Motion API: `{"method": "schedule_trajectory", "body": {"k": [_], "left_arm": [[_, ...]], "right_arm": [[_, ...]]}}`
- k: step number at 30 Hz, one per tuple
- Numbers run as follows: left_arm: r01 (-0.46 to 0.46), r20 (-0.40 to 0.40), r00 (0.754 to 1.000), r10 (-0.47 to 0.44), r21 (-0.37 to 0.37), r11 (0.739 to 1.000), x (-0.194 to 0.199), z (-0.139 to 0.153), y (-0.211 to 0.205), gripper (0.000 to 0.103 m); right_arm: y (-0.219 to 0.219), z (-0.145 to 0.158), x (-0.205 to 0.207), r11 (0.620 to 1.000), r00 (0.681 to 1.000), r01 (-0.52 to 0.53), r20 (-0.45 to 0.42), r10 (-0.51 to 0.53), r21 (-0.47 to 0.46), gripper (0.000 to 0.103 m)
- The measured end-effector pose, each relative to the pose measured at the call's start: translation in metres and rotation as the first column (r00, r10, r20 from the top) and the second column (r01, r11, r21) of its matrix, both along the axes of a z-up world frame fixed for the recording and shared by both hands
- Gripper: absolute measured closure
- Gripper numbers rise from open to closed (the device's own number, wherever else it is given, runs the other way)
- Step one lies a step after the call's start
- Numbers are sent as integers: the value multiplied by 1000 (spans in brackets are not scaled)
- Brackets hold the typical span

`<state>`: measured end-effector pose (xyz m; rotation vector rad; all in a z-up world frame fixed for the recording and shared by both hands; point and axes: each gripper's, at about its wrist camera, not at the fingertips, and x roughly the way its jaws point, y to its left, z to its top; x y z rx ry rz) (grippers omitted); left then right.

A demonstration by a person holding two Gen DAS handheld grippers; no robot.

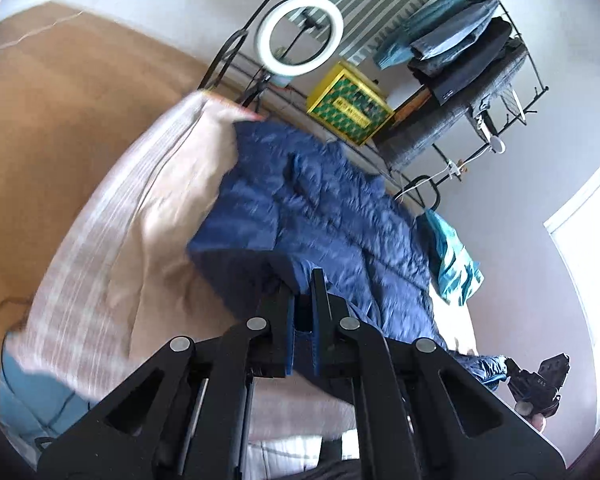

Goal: Fold large clothes

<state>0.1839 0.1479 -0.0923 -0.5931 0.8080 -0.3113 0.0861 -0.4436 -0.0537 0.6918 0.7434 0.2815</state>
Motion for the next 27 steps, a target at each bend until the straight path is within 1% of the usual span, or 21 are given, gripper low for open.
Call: {"method": "schedule_trajectory", "body": {"k": [2,4,6,7,8,13,14,17,20,23,27], "left_arm": [[1,23,1000,-2,20,1000,23,10,-8,99],[4,36,999,-6,55,998,43,16,-17,99],[3,43,999,-9,135,991,64,19,-28,99],[9,38,999,-15,161,987,80,20,-34,99],[12,35,999,-18,162,987,88,18,-35,99],[-1,29,1000,-4,162,987,145,16,-47,99],[-7,28,1000,2,169,986,162,15,-51,99],[-24,26,999,19,188,982,193,10,-58,99],[-41,27,999,36,203,978,228,3,-66,99],[-55,21,998,52,230,972,266,-10,-75,99],[-43,-18,999,49,267,963,311,-35,-89,99]], "right_arm": [[1,7,14,999,1000,20,2,-20,-34,103],[2,11,30,998,999,35,-1,-35,-54,103],[2,14,50,996,999,43,1,-43,-72,103],[1,15,62,996,999,48,0,-49,-80,103],[1,16,69,995,999,51,-1,-52,-86,103],[-3,18,127,990,998,58,-7,-60,-126,103],[-3,18,138,988,998,60,-6,-62,-142,103],[-7,15,175,982,997,72,-13,-75,-172,103],[-17,5,212,981,992,113,-36,-120,-156,103],[-17,-5,252,968,988,133,-52,-147,-213,103],[-16,-26,304,947,984,131,-81,-161,-292,103]]}}
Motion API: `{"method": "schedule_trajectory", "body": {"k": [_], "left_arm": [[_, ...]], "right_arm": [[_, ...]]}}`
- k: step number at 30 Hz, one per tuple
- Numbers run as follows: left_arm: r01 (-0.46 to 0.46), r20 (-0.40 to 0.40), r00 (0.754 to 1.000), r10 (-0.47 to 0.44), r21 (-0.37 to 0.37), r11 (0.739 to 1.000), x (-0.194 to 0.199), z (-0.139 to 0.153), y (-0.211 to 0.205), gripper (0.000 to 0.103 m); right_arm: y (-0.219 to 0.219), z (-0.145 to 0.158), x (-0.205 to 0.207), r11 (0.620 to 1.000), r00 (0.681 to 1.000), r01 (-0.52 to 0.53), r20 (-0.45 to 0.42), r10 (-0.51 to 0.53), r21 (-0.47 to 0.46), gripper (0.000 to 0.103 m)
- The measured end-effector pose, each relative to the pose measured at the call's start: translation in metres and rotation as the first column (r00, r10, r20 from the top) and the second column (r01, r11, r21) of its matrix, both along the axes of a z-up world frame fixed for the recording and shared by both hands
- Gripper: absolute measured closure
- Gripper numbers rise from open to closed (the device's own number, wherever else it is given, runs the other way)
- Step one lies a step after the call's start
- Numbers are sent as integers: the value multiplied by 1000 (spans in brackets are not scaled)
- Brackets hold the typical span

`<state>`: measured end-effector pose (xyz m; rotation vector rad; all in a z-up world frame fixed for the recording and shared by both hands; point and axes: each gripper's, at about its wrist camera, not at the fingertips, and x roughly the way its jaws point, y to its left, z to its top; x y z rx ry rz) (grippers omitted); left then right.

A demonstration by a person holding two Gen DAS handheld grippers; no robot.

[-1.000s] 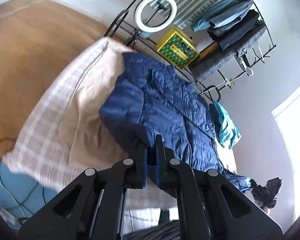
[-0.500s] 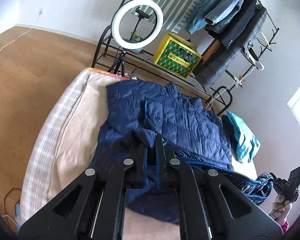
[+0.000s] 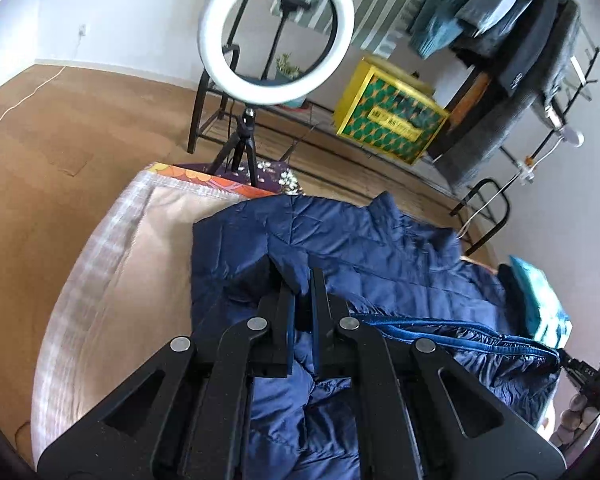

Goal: Fold large clothes

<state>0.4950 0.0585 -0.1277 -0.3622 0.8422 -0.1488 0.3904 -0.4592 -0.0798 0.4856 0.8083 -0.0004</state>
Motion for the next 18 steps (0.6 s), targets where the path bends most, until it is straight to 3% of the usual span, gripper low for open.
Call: {"method": "schedule_trajectory", "body": {"k": [6,15,18], "left_arm": [[-4,-79,997,5,16,1000,55,-56,-12,99],[40,-118,992,-38,17,999,80,-85,-16,99],[62,-154,986,-68,-41,997,85,-84,-7,85]], "right_arm": [[-7,-41,54,997,996,-11,-85,4,-82,103],[-8,-75,84,989,986,-85,-151,66,-121,102],[-11,-75,84,987,981,-125,-162,108,-104,95]]}}
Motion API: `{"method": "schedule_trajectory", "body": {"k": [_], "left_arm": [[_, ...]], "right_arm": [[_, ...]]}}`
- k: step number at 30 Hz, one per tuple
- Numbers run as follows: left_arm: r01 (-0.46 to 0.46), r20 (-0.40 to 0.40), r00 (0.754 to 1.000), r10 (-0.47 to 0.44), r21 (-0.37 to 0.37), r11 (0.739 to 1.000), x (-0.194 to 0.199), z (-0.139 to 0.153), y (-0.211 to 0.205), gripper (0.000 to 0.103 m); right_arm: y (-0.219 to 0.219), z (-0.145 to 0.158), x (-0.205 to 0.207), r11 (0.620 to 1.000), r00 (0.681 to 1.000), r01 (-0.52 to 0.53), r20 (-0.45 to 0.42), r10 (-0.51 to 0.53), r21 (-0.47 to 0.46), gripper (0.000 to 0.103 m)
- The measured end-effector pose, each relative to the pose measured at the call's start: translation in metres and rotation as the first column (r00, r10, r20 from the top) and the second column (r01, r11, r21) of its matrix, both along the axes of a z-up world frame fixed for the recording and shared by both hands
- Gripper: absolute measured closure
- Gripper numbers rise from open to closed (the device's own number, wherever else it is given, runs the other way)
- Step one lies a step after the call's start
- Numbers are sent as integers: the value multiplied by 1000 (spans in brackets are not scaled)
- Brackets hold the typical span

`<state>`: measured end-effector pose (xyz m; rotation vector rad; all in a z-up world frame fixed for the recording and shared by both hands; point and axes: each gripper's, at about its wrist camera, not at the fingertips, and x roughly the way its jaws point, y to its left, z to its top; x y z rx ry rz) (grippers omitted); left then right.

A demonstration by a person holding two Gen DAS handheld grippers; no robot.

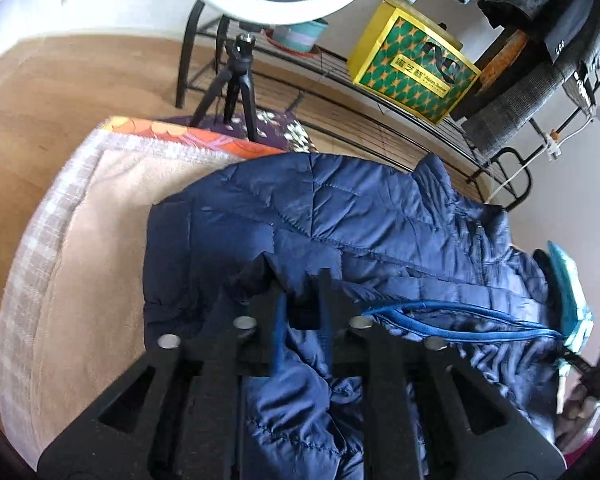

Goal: Fold large clothes

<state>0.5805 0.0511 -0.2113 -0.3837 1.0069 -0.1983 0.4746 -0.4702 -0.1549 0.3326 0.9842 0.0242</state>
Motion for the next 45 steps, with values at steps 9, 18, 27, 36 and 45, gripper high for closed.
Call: {"method": "schedule_trajectory", "body": {"k": [9,18,27,36,45], "left_arm": [[67,139,987,-78,81,994,-10,39,35,56],[240,43,965,-260,266,934,5,-6,-8,56],[205,81,967,-241,313,927,6,-23,-22,98],[147,147,968,-203,322,935,-3,-6,-14,103],[166,114,973,-203,268,949,3,-12,-11,81]], "right_arm": [[-20,30,-31,989,981,-145,131,144,2,51],[11,8,-3,950,966,-223,78,245,-217,45],[25,-3,16,927,964,-229,60,257,-299,80],[30,14,6,910,955,-206,131,268,-359,103],[21,13,17,936,957,-230,113,267,-266,60]]}}
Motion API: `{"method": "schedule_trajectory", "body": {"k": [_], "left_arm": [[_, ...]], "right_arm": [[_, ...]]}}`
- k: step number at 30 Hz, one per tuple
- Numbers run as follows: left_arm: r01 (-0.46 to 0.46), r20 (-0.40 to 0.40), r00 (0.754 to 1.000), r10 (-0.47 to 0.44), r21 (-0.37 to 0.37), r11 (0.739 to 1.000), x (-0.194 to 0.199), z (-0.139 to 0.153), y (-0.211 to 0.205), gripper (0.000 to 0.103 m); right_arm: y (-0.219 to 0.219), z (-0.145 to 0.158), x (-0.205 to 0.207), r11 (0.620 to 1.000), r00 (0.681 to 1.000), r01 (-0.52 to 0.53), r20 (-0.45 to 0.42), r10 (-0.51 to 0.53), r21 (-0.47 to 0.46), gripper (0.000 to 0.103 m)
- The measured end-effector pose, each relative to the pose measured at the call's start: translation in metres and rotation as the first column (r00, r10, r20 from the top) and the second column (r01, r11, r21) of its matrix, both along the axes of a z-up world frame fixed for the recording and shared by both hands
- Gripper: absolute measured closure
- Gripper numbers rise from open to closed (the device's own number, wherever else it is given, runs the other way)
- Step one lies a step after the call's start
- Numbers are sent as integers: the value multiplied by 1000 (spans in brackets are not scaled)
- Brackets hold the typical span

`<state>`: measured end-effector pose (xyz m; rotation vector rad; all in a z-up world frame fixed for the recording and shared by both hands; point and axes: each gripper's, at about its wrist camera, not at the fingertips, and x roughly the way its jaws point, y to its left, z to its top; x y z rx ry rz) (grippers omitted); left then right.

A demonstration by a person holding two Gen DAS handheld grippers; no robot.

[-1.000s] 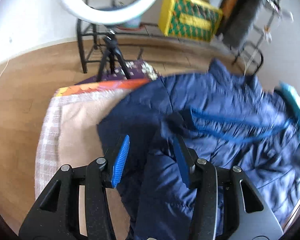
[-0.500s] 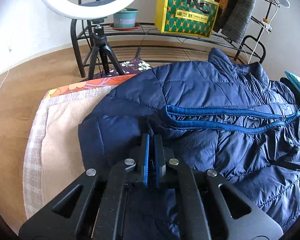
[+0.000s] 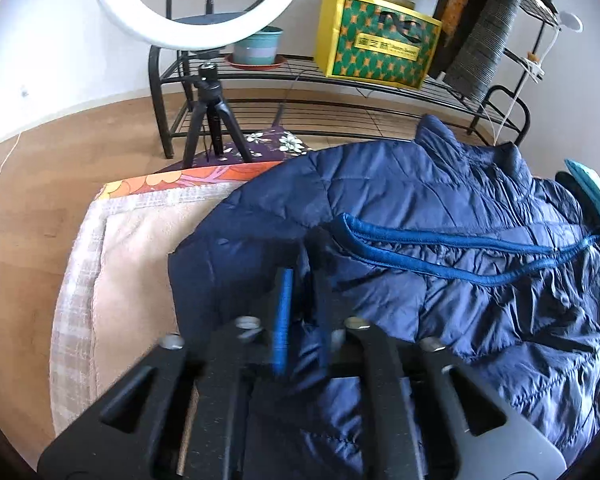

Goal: Fold large clothes

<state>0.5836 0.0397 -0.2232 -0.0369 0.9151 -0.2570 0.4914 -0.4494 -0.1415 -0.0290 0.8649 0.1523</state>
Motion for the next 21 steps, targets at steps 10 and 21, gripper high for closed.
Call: {"method": "schedule_trajectory", "body": {"k": [10,21], "left_arm": [[71,-19,997,-70,99,993,6,-14,-28,99],[-46,168,986,21,145,988,13,53,-24,101]], "right_arm": [[9,-21,17,1000,999,25,-30,-25,-5,98],[11,47,6,995,984,60,170,-45,-81,100]]}}
